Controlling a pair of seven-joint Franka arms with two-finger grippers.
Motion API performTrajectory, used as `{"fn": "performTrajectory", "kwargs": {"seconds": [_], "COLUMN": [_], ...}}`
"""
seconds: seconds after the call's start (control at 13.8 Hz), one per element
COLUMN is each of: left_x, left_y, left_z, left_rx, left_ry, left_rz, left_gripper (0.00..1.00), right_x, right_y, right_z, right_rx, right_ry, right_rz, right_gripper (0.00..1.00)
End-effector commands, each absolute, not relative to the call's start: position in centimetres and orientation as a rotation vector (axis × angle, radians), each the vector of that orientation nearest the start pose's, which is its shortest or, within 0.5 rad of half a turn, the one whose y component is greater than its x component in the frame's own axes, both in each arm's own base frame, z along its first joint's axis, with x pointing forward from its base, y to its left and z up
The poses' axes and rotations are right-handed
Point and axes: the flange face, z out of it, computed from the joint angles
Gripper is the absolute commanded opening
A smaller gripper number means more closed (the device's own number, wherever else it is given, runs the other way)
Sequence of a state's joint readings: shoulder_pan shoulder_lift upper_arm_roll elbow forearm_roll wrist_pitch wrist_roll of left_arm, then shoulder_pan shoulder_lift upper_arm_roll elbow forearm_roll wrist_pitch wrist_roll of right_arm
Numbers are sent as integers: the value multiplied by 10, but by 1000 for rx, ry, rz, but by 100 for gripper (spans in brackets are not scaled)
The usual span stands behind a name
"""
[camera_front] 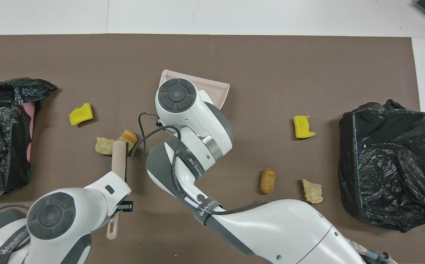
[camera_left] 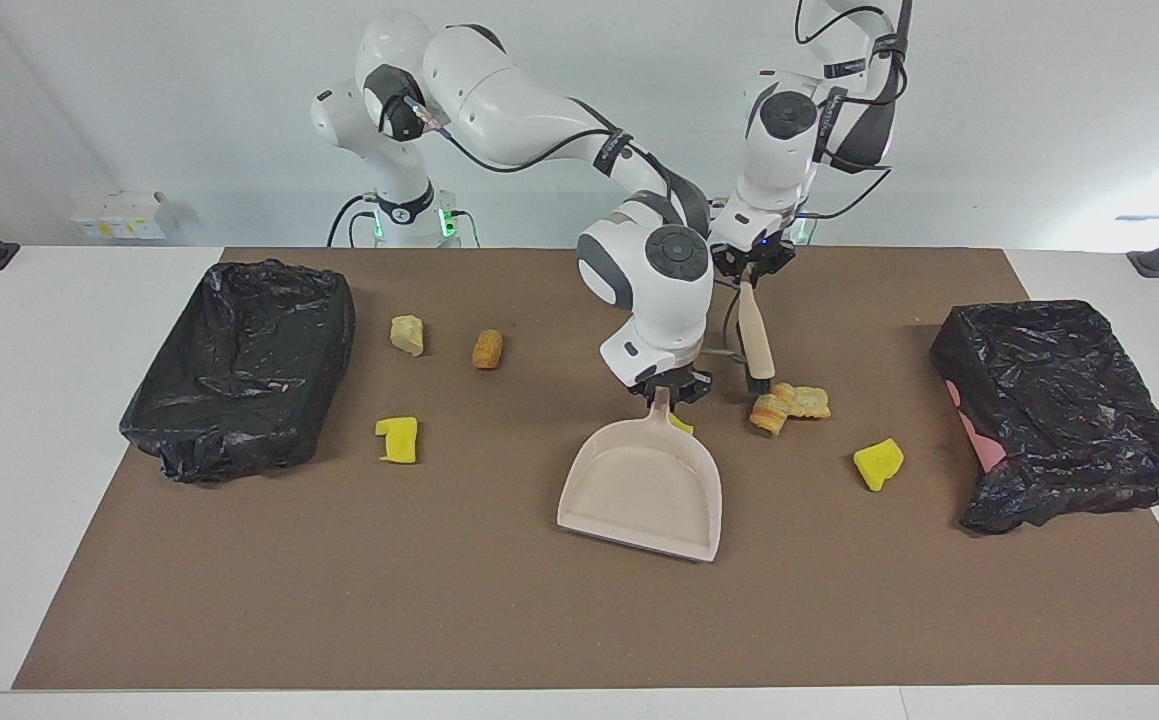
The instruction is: Sweep and dump trash in bin
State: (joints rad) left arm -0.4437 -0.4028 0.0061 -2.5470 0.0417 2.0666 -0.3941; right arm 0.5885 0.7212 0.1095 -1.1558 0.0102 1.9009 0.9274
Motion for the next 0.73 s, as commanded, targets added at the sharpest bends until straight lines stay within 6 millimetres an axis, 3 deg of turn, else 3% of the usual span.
{"fn": "performTrajectory", "kwargs": {"seconds": [0.0, 0.36, 0.51, 0.65], "left_x": [387, 463, 497, 527], "left_y": [-131, -63, -38, -9], "left_z": [423, 436, 434, 425], "left_rx": [-3077, -3088, -3092, -3092], "left_ry": [118, 155, 134, 146], "left_rz": [44, 11, -4, 8], "left_gripper": [0, 0, 0, 0], "right_x": [588, 588, 596, 611], "right_y": [445, 417, 400, 375], "right_z": [402, 393, 389, 400], "right_rx": [-3048, -3087, -3069, -3055], "right_ry": [270, -336, -532, -659], "right_rz": [70, 122, 152, 113], "right_gripper": [0, 0, 0, 0]}}
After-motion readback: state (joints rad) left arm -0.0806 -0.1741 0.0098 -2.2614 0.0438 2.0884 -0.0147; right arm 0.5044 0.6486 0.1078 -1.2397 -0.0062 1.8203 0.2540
